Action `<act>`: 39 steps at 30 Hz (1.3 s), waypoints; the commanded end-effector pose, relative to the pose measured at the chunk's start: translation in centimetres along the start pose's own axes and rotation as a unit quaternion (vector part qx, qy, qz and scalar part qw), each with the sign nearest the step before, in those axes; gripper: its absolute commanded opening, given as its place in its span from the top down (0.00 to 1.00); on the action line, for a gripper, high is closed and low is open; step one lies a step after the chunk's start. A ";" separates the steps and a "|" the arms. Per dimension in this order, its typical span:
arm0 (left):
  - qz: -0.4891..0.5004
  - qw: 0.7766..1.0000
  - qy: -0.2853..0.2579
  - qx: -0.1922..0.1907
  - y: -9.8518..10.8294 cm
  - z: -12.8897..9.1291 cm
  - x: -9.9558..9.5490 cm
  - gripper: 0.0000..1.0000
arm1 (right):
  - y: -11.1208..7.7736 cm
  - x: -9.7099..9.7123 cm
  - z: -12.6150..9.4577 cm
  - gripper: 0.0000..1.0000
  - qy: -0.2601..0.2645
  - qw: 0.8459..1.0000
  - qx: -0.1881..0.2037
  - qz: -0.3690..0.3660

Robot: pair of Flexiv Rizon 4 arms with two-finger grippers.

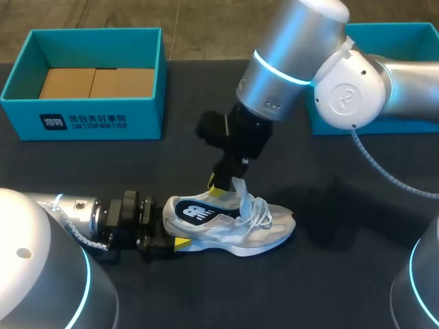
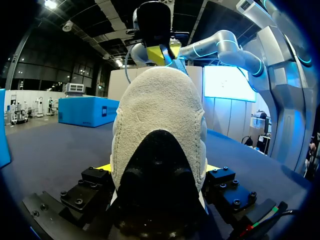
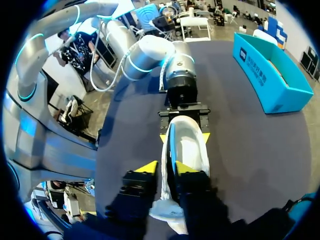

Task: Take the shoe out of the shoebox, open the shoe tongue, remove and reinsert the insole, then place the shoe into the shoebox

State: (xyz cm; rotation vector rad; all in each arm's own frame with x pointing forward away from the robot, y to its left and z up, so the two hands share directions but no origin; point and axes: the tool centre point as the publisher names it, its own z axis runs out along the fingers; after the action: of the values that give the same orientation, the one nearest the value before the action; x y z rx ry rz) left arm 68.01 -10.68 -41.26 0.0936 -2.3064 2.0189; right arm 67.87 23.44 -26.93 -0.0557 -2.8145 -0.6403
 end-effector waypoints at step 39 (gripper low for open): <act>0.000 1.000 0.000 0.000 0.0 0.0 0.0 1.00 | -1.1 -1.9 5.0 0.89 0.008 1.000 0.015 0.017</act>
State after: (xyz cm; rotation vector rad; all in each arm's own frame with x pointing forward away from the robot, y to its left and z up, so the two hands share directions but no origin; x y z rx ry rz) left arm 68.01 -10.68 -41.26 0.0935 -2.3063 2.0189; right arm 68.32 24.61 -32.06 -0.0942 -2.8031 -0.5851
